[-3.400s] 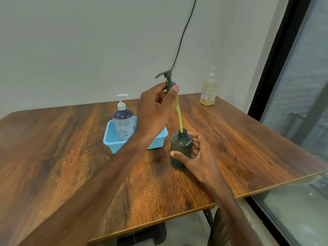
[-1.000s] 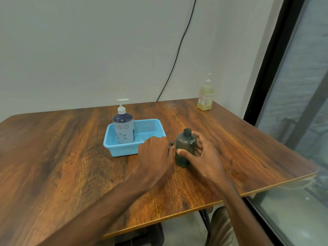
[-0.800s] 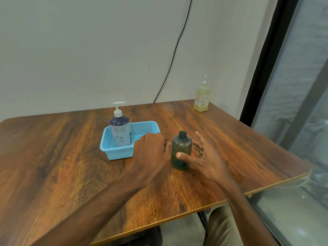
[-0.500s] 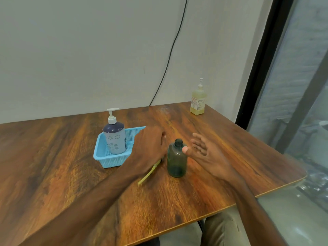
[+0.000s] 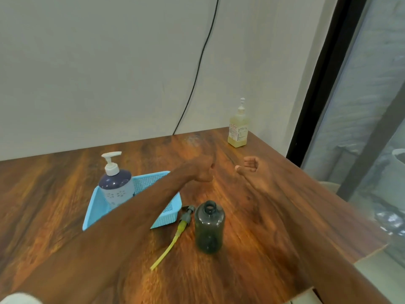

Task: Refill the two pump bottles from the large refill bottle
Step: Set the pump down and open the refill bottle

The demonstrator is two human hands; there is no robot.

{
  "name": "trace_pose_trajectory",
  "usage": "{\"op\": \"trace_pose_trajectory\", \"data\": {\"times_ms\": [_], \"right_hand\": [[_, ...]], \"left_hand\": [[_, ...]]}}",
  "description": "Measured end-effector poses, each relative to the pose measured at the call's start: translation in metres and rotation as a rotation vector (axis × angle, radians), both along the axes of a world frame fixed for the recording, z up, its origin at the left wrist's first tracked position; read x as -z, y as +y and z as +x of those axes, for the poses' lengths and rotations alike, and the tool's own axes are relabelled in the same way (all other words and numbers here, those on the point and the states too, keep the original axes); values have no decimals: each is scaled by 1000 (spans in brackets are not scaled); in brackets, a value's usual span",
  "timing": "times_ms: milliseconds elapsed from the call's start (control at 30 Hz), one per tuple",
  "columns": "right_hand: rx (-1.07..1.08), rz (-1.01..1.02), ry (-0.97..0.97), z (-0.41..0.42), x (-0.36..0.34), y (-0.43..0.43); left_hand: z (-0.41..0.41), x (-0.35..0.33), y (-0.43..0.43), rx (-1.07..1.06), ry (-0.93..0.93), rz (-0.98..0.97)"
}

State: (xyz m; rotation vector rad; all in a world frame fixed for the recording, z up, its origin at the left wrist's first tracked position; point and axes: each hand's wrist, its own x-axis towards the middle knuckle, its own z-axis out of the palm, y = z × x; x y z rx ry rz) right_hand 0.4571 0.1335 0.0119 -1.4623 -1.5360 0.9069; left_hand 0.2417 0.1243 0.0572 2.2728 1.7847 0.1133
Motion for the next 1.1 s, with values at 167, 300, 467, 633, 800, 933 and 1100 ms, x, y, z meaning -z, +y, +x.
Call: {"op": "trace_pose_trajectory", "data": {"times_ms": [167,300,467,633,800,933,1100], "right_hand": [[64,13,-33,-13,5,64],[105,103,-61,-21,12,118],[238,200,-31,-30,6,160],[286,117,-3,-34,-6,192],[270,132,-74,-30,-12,208],[264,137,-80,-24,-10,205],[250,205,-93,-21,-9,168]], "left_hand": [[-2,16,35,69,143,-170],[-3,15,50,103,187,-169],[-3,13,60,146,212,-179],[-10,19,65,124,167,-175],[-15,26,67,100,129,-183],[-11,24,67,89,154,-197],[-8,25,64,55,177,-211]]}}
